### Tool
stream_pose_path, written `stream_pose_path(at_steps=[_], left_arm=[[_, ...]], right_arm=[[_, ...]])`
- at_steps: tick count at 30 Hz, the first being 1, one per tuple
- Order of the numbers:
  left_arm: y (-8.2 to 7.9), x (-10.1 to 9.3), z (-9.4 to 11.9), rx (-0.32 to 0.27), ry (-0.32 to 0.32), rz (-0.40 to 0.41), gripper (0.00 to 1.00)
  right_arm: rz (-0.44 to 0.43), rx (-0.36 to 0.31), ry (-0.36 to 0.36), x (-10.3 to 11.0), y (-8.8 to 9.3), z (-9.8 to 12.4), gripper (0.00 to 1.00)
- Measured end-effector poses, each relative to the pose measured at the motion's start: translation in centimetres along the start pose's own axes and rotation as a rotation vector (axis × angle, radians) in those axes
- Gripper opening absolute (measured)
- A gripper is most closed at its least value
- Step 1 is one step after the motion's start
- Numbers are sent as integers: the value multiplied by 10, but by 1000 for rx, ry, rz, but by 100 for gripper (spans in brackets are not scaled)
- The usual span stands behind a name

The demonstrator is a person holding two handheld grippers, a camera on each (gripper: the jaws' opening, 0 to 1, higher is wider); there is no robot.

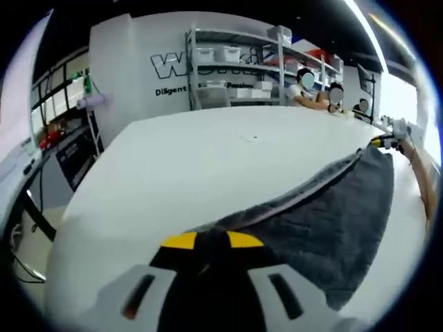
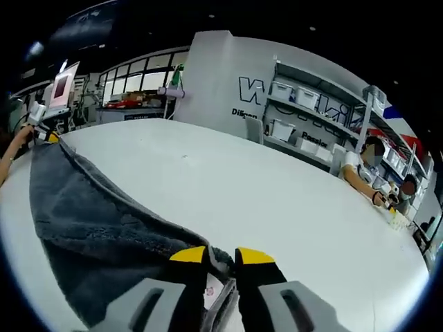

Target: Fold the towel on the table until its edges align and the towel forms a compact rectangular stack.

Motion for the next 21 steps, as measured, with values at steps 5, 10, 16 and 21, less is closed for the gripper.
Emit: stream_pose_path(at_steps=[5,10,16,21], left_arm=[[-1,1,3,-28,-11,2,26],[-6,5,7,-86,-38,41,56],[0,1,9,-81,-6,75,71],[10,-2,12,-22,-19,74,97]], right_arm=[[6,-13,29,-6,-1,0,35],[15,-7,37,-8,5,1,45],[10,-24,39,-9,3,7,53],[-20,-47,18,-6,4,14,62]])
Point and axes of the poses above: the point that each gripper's makers call its tool centre point, and the gripper's own axes: z roughly backward along the fingers, x roughly to its left, y roughly out of its underside, the point moved 4 cm from there along z, roughly backward along the fingers, and after that the axes turned 9 degrees about -z, right-handed, at the moved point
